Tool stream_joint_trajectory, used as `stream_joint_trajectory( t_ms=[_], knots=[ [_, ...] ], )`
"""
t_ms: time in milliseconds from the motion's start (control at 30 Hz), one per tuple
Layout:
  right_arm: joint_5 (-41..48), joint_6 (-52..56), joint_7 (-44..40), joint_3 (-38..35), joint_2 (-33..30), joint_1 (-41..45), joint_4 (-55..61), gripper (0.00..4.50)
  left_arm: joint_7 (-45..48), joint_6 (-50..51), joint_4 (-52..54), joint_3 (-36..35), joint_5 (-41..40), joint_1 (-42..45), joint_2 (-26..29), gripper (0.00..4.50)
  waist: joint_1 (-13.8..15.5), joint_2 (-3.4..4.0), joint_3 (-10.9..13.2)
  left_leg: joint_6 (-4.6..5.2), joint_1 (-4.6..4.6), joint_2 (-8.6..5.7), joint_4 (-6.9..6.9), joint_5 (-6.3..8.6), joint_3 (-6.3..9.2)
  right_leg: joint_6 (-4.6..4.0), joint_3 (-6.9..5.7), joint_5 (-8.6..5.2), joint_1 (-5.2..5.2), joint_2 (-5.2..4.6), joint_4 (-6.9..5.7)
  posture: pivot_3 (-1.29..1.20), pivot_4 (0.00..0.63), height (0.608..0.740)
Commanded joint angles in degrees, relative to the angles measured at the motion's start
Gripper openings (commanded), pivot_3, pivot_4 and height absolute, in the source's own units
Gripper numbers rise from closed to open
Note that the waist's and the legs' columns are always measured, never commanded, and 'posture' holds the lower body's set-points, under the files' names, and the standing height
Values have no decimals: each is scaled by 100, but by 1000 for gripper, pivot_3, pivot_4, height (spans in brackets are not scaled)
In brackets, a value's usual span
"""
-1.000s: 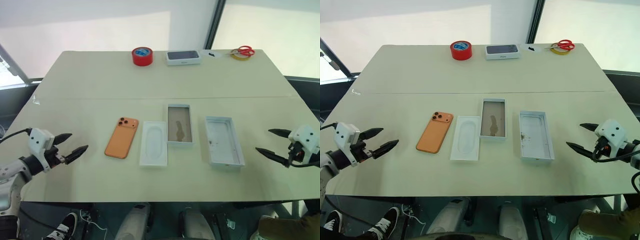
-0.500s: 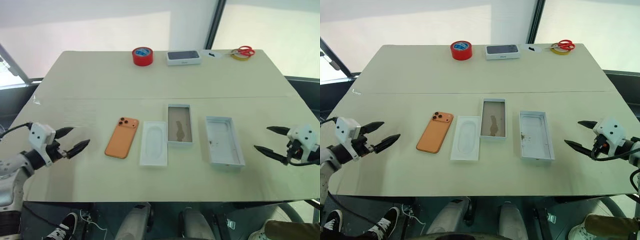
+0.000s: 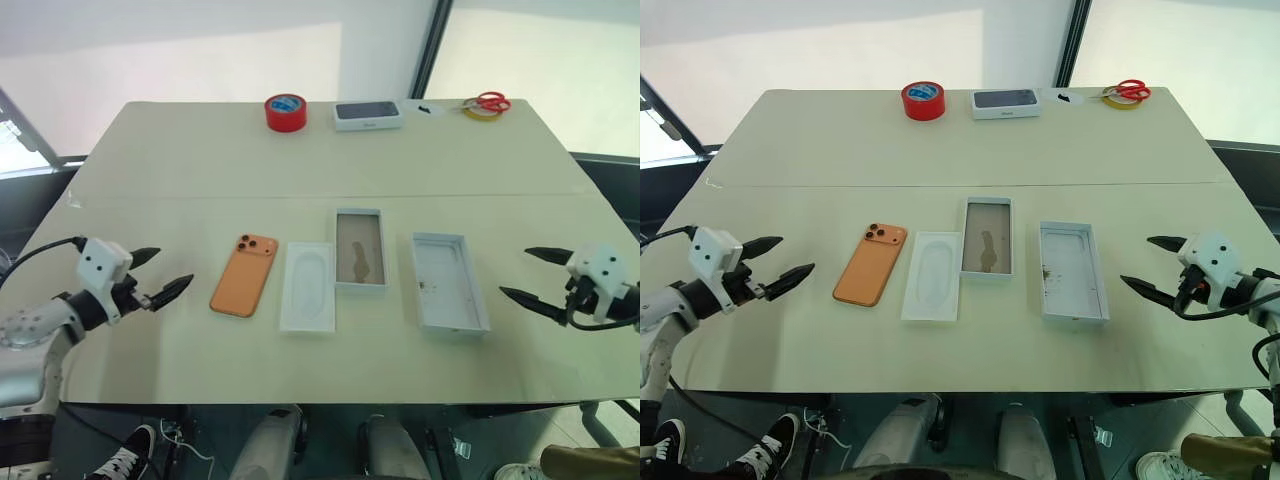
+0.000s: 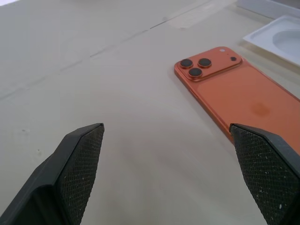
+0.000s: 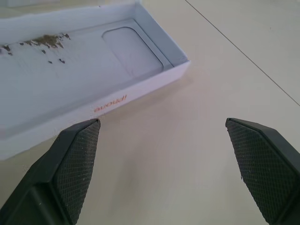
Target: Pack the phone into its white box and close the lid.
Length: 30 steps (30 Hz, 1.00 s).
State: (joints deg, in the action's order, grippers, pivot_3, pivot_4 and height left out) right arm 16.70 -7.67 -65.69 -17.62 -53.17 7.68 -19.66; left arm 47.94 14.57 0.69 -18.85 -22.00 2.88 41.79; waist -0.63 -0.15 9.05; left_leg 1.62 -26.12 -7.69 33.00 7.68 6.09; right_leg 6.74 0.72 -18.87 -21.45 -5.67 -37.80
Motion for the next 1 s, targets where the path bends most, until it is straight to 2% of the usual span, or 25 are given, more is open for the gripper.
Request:
stream_joint_trajectory(
  t_ms=[33,167,200,233,333,433,600,767,1000],
  knots=[
    [186,217,-15,172,51,110,821,4480,-277,633,745,146,-134,62,31,4500,-6,0,0,0,0,0,0,0,0,0,0,0,0,0,0,0,150,740],
    [269,643,118,654,330,228,1917,4480,-380,2270,1383,295,-1380,345,-286,4500,-4,1,0,0,0,1,1,0,1,2,1,1,-2,3,-6,0,150,740],
    [241,716,164,800,407,283,2154,4480,-518,2498,1510,377,-1470,414,-389,4500,-3,1,0,0,0,2,3,0,1,3,0,1,-2,4,-9,0,150,740],
    [233,816,200,965,485,368,2408,4480,-758,3142,1575,371,-1953,549,-558,4500,-2,1,0,0,0,1,3,0,1,4,1,1,-3,3,-9,0,150,740],
    [241,1059,279,1274,640,550,2879,4480,-1048,3992,1933,465,-2623,661,-793,4500,2,-3,2,1,0,1,8,-1,1,7,0,2,-2,3,-10,0,150,740],
    [166,1107,223,1485,659,524,3115,4480,-1543,4740,1831,422,-3078,869,-1043,4500,35,-5,2,1,-1,0,11,-1,1,19,0,8,0,3,-9,0,150,740],
    [115,1094,223,1620,667,603,3056,4480,-2120,5257,1646,534,-3197,1025,-1372,4500,47,-7,1,1,-1,0,16,-1,1,5,-1,2,2,2,-9,0,150,740],
    [91,1097,244,1659,695,708,2990,4480,-2644,5884,1406,303,-3784,1226,-1877,4500,95,-8,1,2,-1,0,19,-2,1,9,-1,4,3,3,-9,0,150,740],
    [50,1092,321,1629,729,748,2939,4480,-2787,6219,1344,556,-3713,1127,-1797,4500,113,-9,-1,1,0,0,21,-3,1,10,-1,5,6,3,-9,0,150,740]
  ],
)
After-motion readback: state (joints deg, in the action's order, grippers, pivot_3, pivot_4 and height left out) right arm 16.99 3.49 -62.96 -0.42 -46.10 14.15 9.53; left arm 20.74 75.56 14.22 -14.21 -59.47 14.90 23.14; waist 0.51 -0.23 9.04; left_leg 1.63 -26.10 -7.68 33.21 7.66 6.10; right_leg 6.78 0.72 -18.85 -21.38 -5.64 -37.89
